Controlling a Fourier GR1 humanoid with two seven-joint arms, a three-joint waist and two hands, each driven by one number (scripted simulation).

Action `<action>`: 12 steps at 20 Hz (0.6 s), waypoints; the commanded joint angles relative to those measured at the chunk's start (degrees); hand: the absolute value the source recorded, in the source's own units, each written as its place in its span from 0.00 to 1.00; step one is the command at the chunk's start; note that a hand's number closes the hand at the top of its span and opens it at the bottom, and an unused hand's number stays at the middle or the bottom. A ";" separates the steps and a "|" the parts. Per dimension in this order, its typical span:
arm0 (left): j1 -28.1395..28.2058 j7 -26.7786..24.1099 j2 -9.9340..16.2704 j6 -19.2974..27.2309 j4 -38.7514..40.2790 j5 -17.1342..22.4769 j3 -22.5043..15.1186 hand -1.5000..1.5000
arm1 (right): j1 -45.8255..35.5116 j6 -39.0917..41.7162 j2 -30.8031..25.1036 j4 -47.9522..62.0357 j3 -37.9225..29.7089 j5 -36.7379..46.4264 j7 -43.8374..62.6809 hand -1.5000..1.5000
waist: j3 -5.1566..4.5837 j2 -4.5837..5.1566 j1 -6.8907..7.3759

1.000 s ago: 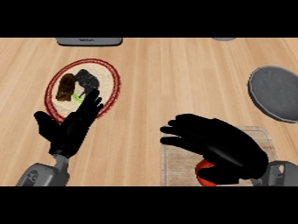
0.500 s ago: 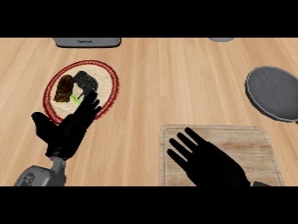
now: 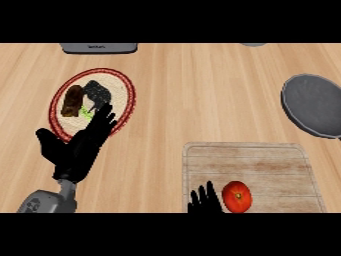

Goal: Pick the tomato from the cutting board and place it in the pan

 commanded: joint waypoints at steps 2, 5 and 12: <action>3.48 -0.03 0.01 -1.64 -2.42 -0.12 0.42 0.50 | 6.59 5.96 7.41 1.19 3.40 4.44 8.42 0.00 | 0.13 0.34 0.57; 2.78 -0.55 -1.70 -0.30 -1.05 -3.20 -0.60 0.50 | 3.16 1.46 9.04 8.53 2.40 6.16 6.04 0.00 | 0.14 0.43 0.73; 3.08 -1.08 -2.66 -2.04 -1.41 -2.85 0.71 0.50 | 2.27 2.84 4.44 4.59 5.00 11.38 7.92 0.00 | 0.12 0.36 0.62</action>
